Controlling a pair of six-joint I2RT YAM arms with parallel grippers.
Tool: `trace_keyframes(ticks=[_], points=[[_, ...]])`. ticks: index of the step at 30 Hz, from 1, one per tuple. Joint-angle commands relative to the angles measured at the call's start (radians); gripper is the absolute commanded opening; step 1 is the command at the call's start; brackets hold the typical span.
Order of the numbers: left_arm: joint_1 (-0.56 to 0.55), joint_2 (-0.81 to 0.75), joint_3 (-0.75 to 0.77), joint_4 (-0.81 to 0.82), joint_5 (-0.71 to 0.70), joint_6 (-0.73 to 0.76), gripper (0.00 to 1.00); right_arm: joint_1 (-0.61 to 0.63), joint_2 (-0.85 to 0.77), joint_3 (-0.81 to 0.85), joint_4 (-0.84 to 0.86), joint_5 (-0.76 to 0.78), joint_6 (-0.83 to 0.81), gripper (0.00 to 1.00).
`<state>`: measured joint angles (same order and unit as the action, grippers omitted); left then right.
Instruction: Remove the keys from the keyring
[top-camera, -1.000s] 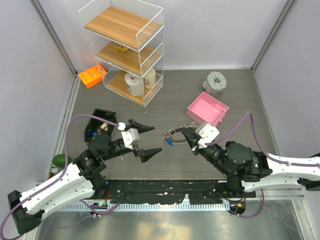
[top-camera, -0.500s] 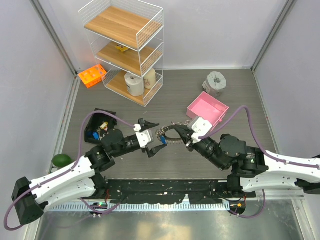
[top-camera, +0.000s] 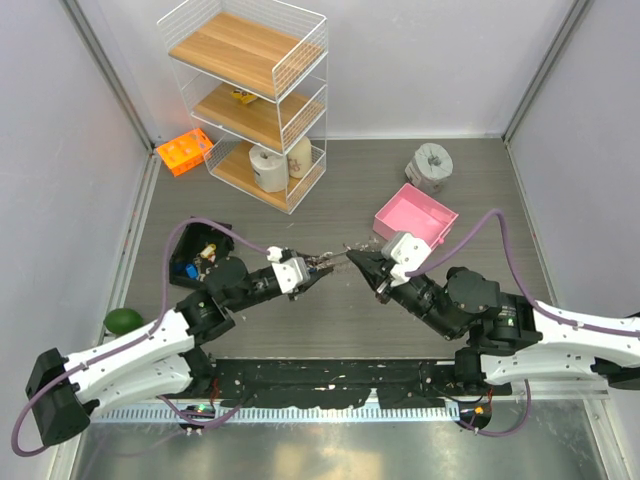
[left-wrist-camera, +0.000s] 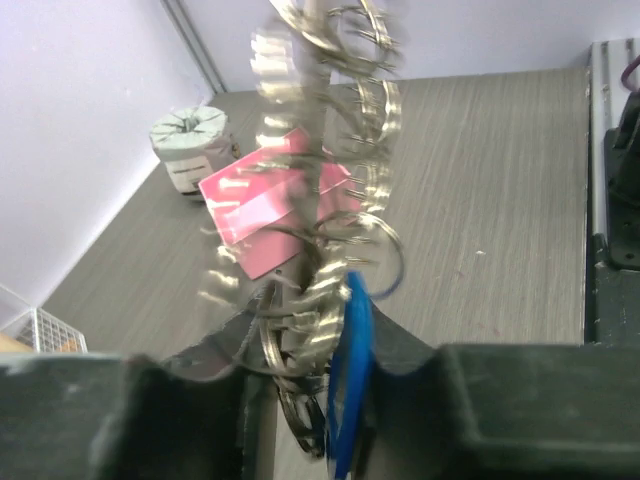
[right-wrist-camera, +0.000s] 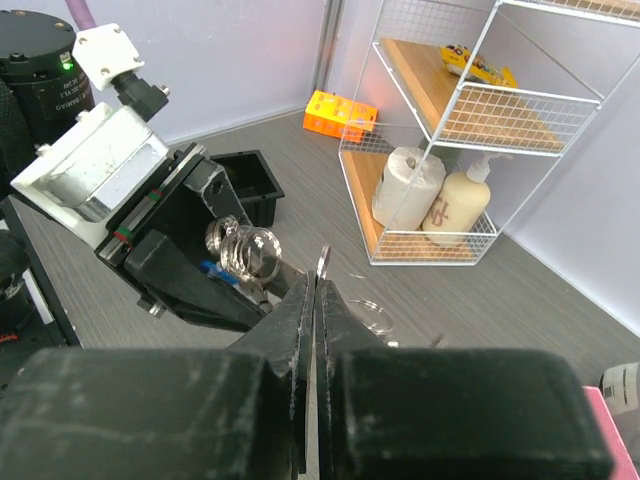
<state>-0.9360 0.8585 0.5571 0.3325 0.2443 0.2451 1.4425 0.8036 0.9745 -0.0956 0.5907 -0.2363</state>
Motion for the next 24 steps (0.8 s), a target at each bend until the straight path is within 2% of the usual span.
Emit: trace_keyframes(ticks=[1,2,8,9,10,11,12,14,18,24], points=[[-0.003,-0.029,0.033,0.018,-0.011,0.026,0.07,-0.004,-0.035,0.033,0.063,-0.008,0.026,0.05],[-0.004,-0.035,0.041,-0.007,-0.019,0.029,0.0,-0.005,-0.044,0.024,0.063,-0.003,0.031,0.05],[-0.003,-0.11,0.088,-0.18,0.0,0.016,0.0,-0.005,-0.119,-0.057,0.048,0.05,0.051,0.07],[-0.004,-0.114,0.111,-0.229,0.006,0.008,0.0,-0.005,-0.125,-0.068,0.031,0.05,0.052,0.12],[-0.004,-0.116,0.148,-0.292,0.013,0.003,0.0,-0.005,-0.142,-0.089,0.022,0.032,0.049,0.28],[-0.004,-0.116,0.176,-0.367,0.018,-0.006,0.0,-0.005,-0.152,-0.097,-0.007,0.021,0.039,0.38],[-0.004,-0.115,0.208,-0.427,0.026,-0.015,0.0,-0.005,-0.17,-0.112,-0.024,-0.004,0.034,0.56],[-0.004,-0.107,0.256,-0.566,0.053,-0.023,0.0,-0.005,-0.201,-0.123,-0.075,-0.06,0.006,0.73],[-0.004,-0.095,0.323,-0.719,0.141,-0.038,0.0,-0.005,-0.259,-0.1,-0.171,-0.175,-0.04,0.85],[-0.004,-0.07,0.368,-0.826,0.299,-0.032,0.0,-0.005,-0.231,-0.027,-0.291,-0.291,-0.126,0.93]])
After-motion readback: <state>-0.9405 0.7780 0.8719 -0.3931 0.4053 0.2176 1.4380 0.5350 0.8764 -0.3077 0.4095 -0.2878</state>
